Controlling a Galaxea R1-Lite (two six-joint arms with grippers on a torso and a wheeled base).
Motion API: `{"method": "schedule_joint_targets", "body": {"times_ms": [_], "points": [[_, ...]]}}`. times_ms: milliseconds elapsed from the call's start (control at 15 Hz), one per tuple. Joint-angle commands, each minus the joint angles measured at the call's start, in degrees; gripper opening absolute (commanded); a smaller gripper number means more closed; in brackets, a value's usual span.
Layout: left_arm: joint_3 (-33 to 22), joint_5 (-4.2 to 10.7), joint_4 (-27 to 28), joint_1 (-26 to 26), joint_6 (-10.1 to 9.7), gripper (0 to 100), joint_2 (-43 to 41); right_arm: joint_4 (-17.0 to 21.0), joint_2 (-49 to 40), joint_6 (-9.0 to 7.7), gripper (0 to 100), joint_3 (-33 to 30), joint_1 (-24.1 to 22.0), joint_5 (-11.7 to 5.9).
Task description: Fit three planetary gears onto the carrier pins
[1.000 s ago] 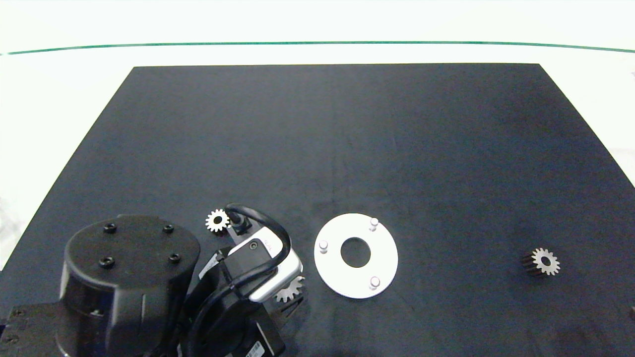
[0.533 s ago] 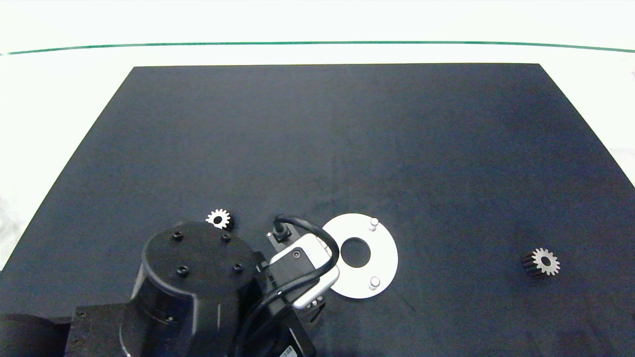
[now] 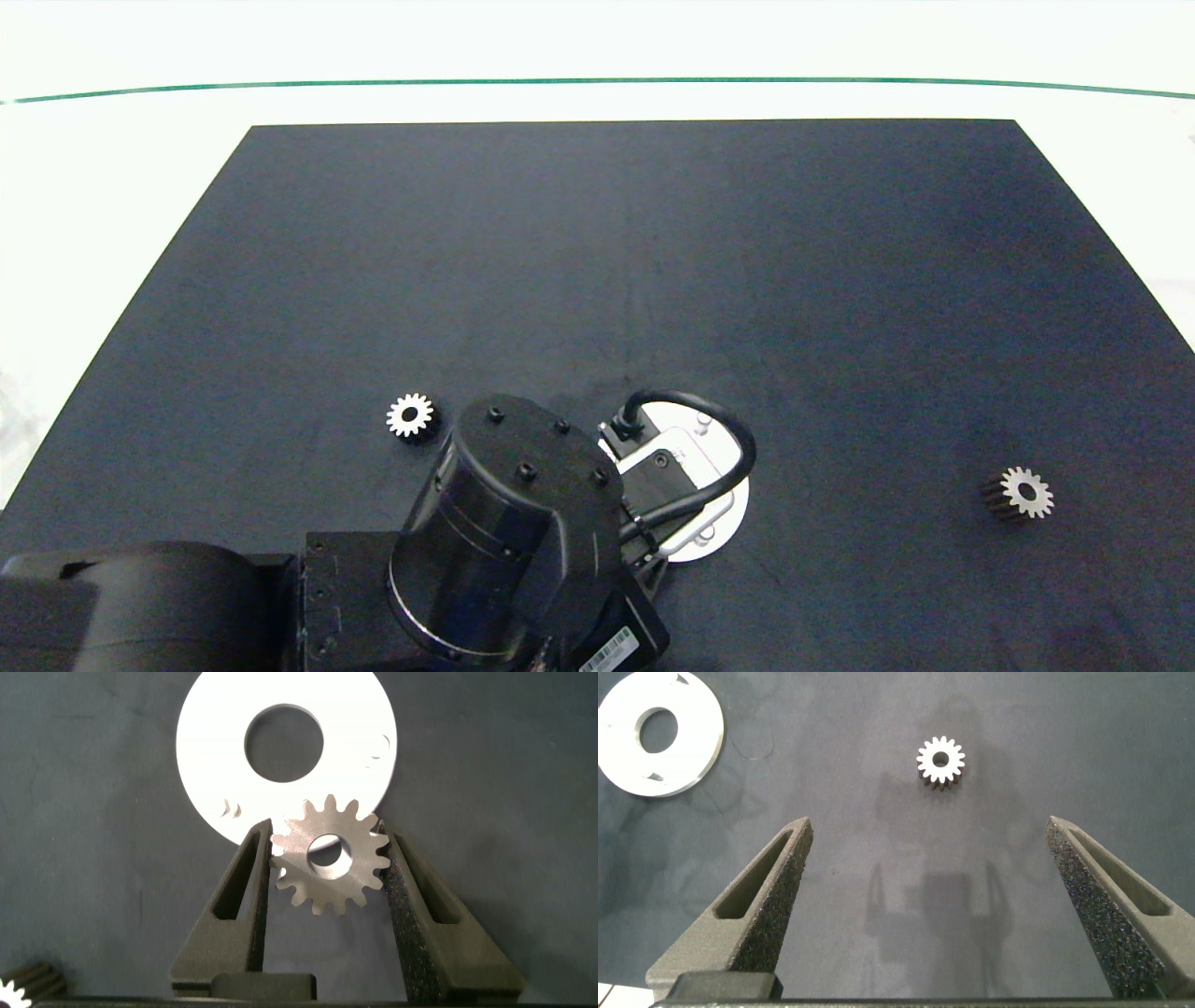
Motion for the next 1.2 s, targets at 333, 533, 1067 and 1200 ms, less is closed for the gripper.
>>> {"method": "schedule_joint_targets", "body": {"times_ms": [333,533,1067,1200], "points": [[-5.23,0.48,-0.04,-0.93,-2.30,22,6.49,0.08,0.07,0.11,100,0.16,-0.01,0.31],[-7.96,0.48,0.05,-0.93,-5.12,22,8.42,0.08,0.07,0.11,100,0.16,-0.01,0.40],[-10.07,2.32,0.14,-2.43,-6.52,22,11.15,-0.01,-0.02,0.55,100,0.07,-0.09,0.31],[-10.51,2.50,0.14,-2.43,-6.79,22,11.33,-0.01,-0.11,1.51,100,-0.11,-0.01,0.23]]}}
